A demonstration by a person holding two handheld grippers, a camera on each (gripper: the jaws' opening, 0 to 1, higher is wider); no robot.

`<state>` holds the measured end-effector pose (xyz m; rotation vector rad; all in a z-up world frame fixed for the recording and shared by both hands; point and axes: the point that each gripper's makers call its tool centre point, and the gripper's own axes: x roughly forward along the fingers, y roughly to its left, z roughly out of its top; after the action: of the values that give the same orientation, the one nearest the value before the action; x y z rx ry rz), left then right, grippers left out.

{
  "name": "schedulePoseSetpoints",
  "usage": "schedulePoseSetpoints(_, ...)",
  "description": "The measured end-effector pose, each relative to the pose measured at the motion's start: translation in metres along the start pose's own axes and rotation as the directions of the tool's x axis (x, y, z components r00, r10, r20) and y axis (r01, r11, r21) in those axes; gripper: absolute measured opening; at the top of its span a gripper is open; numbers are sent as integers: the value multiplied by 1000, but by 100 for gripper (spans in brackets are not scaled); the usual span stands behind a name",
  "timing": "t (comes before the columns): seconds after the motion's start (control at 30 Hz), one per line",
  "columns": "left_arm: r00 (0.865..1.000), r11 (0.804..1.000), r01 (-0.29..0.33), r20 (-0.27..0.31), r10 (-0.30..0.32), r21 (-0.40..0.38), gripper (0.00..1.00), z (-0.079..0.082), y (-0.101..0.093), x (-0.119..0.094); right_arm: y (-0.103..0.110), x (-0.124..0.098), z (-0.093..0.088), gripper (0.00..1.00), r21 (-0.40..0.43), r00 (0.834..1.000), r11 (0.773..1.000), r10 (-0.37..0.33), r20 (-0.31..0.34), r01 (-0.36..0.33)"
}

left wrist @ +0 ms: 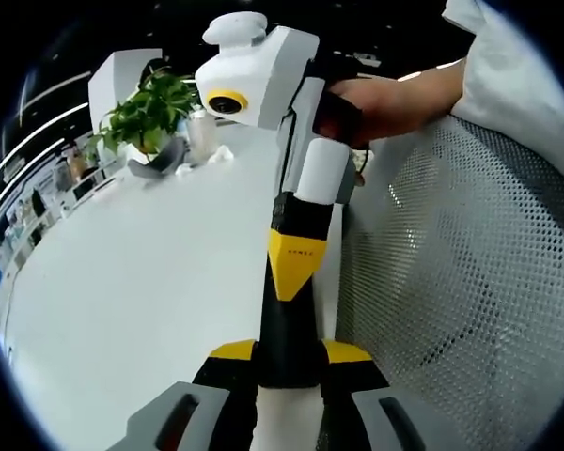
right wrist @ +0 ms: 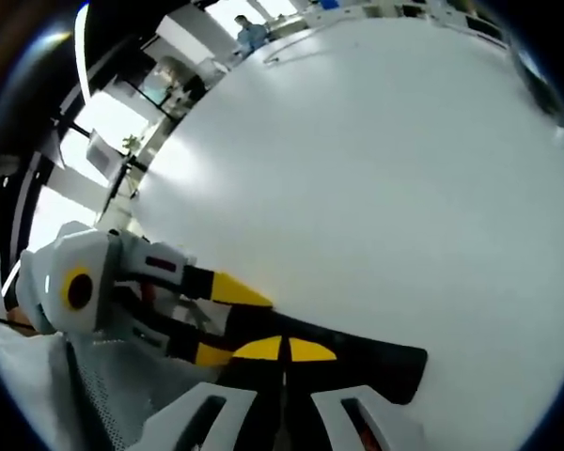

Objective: Press the specified remote control buttons in sequence, fully releasing each button before pressing the next.

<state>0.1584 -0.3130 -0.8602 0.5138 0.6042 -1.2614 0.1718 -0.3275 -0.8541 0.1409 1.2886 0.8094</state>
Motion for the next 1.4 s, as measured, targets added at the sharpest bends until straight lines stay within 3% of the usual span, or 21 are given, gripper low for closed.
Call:
schedulePoseSetpoints(0.2, 1000, 1000, -3, 8, 3, -12, 24, 0, 1, 0, 0, -2, 0, 0, 43, 999, 998, 52, 14, -52)
schedulePoseSetpoints(0.27, 1000, 1000, -2, 11, 2, -18, 24, 0, 1, 0, 0, -2, 0, 0, 108, 996, 990, 86, 10, -87)
schedulePoseSetpoints(0.57, 1000, 999, 2, 18, -2, -36, 25, 0, 2, 1, 1, -3, 0, 0, 95, 997, 992, 82, 7, -83)
schedulePoseSetpoints(0.73, 1000, 999, 6, 23, -5, -38, 25, 0, 2, 1, -3, -5, 0, 0, 174, 994, 979, 110, -2, -108)
schedulePoseSetpoints(0.9, 1000, 999, 5, 24, -4, -42, 25, 1, 2, 1, -2, -10, 6, 0, 271, 987, 949, 154, 52, -162)
schedulePoseSetpoints(1.07, 1000, 999, 6, 26, -5, -41, 25, 0, 2, 1, 7, -6, 4, 0, 259, 981, 946, 189, 38, -192)
schedulePoseSetpoints(1.2, 1000, 999, 7, 27, -6, -41, 25, 0, 2, 1, 8, 1, -2, 0, 228, 985, 960, 170, -6, -165)
schedulePoseSetpoints(1.4, 1000, 999, 7, 27, -6, -40, 25, 1, 2, 1, 7, 1, -1, 0, 228, 985, 959, 171, 0, -166)
